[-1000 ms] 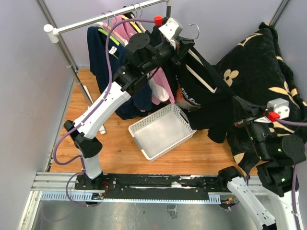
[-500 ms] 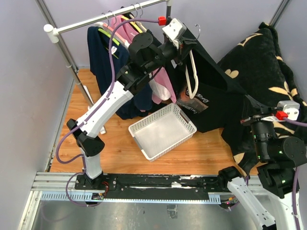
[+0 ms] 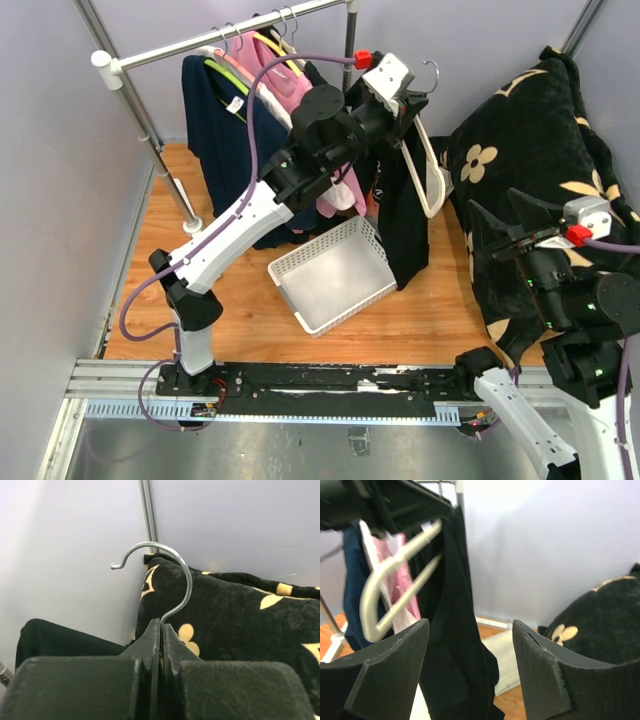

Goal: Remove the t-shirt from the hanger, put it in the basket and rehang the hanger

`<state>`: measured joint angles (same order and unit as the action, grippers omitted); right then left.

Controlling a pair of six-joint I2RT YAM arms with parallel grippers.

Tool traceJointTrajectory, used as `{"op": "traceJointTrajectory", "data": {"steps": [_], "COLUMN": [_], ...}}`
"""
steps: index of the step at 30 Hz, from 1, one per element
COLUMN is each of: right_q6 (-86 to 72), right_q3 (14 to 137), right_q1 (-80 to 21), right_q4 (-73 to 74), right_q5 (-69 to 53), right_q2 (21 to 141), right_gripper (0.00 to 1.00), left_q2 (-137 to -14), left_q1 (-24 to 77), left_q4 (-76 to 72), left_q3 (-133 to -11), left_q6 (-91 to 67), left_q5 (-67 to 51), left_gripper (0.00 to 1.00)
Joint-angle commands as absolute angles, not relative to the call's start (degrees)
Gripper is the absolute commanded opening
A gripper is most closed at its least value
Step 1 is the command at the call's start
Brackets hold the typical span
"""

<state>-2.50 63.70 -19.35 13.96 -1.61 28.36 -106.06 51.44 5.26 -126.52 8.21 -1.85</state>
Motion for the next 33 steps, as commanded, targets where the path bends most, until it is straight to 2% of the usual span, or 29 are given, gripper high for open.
{"op": "traceJointTrajectory", "data": {"steps": [1,11,23,33], "right_q6": [-2.2,-6.3,-9.4,-10.9], "right_q3": [68.6,73.4,72.3,70.7], "right_q1": [-19.9,-19.9,-19.9,-19.9], "right_q4": [14.3,14.2,14.8,14.7], "right_q5": [-9.3,-14.9,-10.0,-8.9], "right_q2": [28.4,32.5,38.0,39.7], "right_gripper": [0.70,0.72,0.71,0.58], "left_q2": [-107.9,-109.9,-108.2,-107.9], "left_q1": [52.7,55.3,59.2,61.1], "left_q4": [0.9,0.5,-1.7,-2.7], "left_q3": [-128.0,-129.1,-126.8,-126.2], "left_q6": [10.6,12.4,14.4,15.8], "left_q5": [3.0,8.8,13.1,15.5], "left_gripper": [0.00,0.00,0.01,0.01]}}
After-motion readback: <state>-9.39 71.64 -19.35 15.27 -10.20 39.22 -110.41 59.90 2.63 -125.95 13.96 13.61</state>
